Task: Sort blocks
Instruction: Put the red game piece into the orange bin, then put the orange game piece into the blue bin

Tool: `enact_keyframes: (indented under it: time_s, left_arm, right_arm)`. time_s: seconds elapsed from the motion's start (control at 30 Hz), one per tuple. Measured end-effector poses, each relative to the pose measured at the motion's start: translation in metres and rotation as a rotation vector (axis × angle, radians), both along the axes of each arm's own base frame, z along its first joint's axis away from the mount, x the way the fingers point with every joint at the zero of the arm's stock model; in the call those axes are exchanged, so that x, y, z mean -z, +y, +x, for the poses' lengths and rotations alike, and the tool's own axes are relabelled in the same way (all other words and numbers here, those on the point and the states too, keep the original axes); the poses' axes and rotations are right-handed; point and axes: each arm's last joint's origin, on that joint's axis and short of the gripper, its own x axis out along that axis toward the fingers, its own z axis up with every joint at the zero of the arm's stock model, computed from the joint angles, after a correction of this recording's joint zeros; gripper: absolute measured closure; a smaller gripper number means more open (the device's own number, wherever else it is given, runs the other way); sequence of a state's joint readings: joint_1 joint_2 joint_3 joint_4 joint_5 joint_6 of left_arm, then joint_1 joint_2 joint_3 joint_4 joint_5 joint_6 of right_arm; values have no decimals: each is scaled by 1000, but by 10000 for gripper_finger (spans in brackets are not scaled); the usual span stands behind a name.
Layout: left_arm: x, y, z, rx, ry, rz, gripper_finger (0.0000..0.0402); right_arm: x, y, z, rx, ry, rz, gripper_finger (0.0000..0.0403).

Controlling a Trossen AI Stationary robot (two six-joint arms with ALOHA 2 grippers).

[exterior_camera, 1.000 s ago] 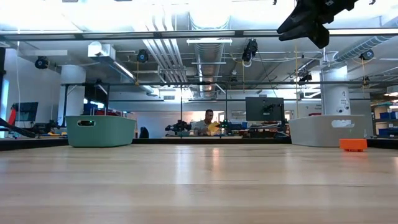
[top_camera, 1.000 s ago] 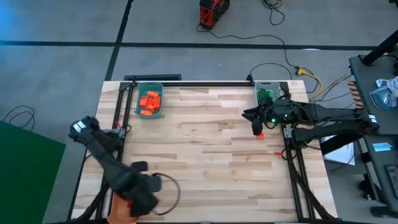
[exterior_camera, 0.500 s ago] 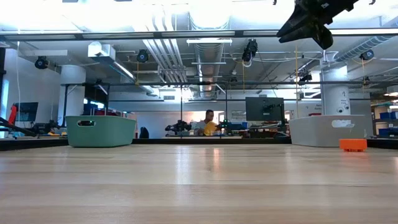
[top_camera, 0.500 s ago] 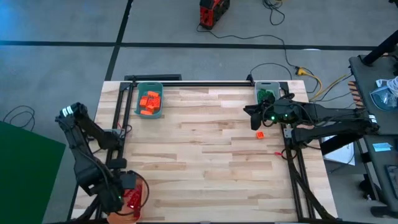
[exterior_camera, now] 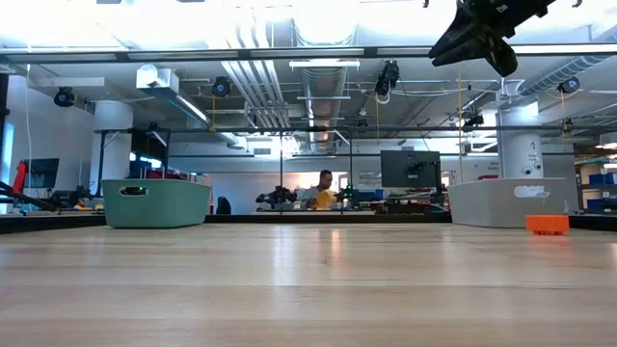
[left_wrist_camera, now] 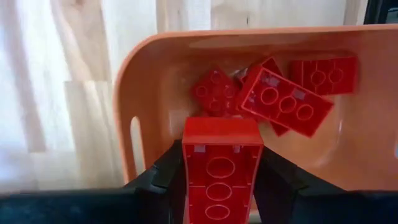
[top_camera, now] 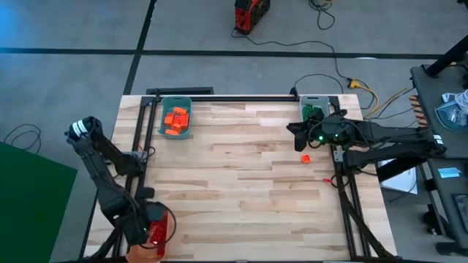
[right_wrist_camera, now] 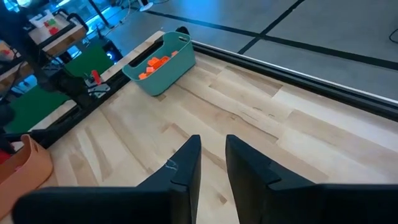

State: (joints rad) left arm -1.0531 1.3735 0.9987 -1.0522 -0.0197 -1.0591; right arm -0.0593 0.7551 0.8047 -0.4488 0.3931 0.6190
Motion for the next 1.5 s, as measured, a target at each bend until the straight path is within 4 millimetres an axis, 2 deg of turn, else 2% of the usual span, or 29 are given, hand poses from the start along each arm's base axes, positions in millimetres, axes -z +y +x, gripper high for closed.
enact_keyframes:
  time_s: [0.27, 0.7, 1.0, 1.13, 1.3, 1.5]
  left_arm:
    - [15, 2, -1, 3, -5, -7, 281]
    - [18, 2, -2, 39, -5, 1, 280]
    - [18, 4, -3, 9, 15, 7, 228]
    - [16, 3, -3, 9, 34, 0, 217]
    - [2, -1, -1, 7, 14, -19, 215]
    - [-45, 4, 10, -48, -108, 69, 215]
  right_arm:
    - [0, 0, 0, 6, -6, 8, 341]
    - [-1, 0, 1, 6, -18, 8, 339]
    - [-1, 0, 1, 11, -22, 16, 337]
    - [-1, 0, 1, 16, -28, 26, 333]
    - [-1, 0, 1, 39, -52, 71, 338]
    - [-6, 0, -2, 68, -52, 123, 346]
